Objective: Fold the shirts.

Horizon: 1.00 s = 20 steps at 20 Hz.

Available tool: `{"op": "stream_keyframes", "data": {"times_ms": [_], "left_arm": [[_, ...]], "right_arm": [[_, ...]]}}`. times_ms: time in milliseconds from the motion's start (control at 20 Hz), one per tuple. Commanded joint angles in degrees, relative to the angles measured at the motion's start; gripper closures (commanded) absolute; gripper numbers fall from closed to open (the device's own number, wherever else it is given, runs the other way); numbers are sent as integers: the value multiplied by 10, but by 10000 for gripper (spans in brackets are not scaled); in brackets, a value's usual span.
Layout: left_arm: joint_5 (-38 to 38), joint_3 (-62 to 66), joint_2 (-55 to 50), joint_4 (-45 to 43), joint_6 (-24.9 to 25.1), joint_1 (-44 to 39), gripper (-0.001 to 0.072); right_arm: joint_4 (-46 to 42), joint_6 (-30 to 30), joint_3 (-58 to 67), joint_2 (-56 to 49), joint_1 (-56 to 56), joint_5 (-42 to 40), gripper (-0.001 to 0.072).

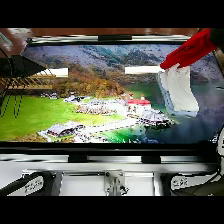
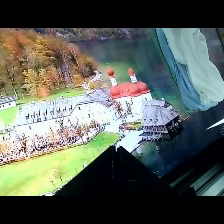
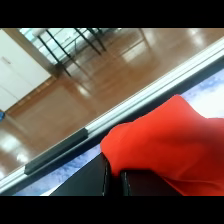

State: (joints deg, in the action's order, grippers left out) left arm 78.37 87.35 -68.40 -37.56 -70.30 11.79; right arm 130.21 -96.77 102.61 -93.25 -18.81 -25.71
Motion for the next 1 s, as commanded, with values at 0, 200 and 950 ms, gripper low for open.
{"op": "stream_keyframes", "data": {"times_ms": [0,200,950], "left_arm": [[-1,0,0,0,0,0,676],[0,0,0,0,0,0,676],[8,0,0,0,2,0,676]], "right_arm": [[-21,4,1,22,-11,-43,644],[-152,55,0,28,-18,-213,643],[-349,249,0,30,-17,-639,643]]}}
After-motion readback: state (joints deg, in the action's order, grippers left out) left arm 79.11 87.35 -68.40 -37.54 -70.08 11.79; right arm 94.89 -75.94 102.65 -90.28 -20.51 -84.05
